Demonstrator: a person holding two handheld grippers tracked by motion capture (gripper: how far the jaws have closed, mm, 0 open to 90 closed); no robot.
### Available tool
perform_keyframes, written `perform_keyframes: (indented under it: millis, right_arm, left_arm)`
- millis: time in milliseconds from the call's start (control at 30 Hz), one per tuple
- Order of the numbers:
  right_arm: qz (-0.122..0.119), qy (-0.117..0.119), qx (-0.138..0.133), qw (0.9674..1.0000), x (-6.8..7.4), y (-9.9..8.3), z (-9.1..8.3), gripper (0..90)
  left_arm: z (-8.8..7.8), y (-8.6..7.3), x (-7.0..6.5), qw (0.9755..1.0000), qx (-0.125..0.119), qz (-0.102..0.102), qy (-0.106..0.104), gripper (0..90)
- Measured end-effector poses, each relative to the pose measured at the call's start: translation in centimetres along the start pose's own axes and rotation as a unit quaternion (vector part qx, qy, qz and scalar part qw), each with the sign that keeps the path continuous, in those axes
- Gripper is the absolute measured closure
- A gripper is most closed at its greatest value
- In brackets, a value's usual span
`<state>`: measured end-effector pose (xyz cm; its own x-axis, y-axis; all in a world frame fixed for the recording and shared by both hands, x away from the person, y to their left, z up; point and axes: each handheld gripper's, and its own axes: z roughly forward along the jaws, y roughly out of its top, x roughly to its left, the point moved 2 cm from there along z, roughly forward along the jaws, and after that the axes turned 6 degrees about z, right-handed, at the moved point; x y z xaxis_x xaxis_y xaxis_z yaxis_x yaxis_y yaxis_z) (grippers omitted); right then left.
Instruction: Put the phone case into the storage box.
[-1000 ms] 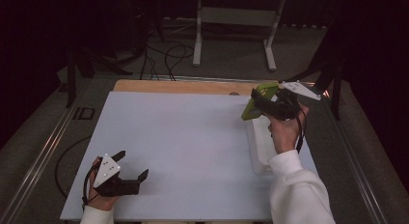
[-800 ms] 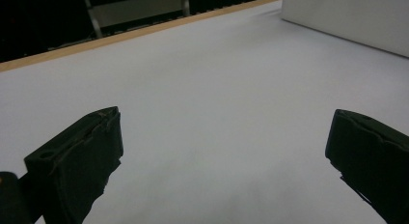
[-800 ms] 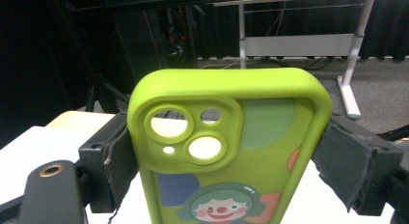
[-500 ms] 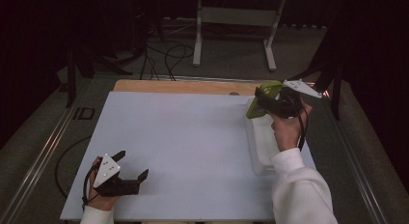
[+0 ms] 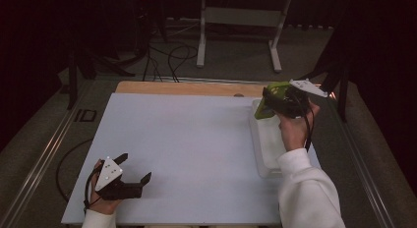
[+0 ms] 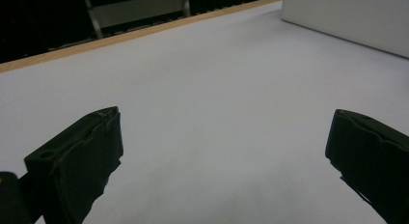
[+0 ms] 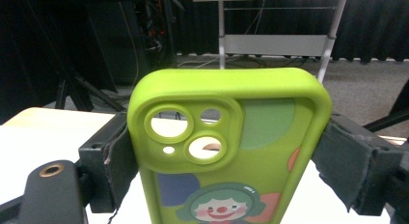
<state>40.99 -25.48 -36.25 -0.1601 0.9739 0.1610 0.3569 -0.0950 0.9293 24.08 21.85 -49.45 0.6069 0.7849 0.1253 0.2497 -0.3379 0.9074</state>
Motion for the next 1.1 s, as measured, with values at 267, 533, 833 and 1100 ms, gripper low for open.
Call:
perform_keyframes:
  millis: [267, 533, 833, 1100]
  right_arm:
    - [0.005, -0.009, -0.001, 0.9999, -0.5, -0.1, 0.4, 16.0]
    - [0.006, -0.018, 0.002, 0.9998, -0.7, -0.2, 0.9, 16.0]
    - [0.008, -0.031, 0.002, 0.9995, -1.0, -0.2, 1.4, 16.0]
    - [0.012, -0.044, 0.004, 0.9990, -1.4, -0.4, 2.1, 16.0]
  left_arm:
    - [0.0, 0.0, 0.0, 1.0000, 0.000, 0.000, 0.000, 0.0]
    - [0.0, 0.0, 0.0, 1.0000, -0.001, 0.000, 0.000, 0.0]
    - [0.0, 0.0, 0.0, 1.0000, 0.000, -0.001, 0.000, 0.0]
    - [0.0, 0.0, 0.0, 1.0000, 0.000, 0.000, 0.000, 0.0]
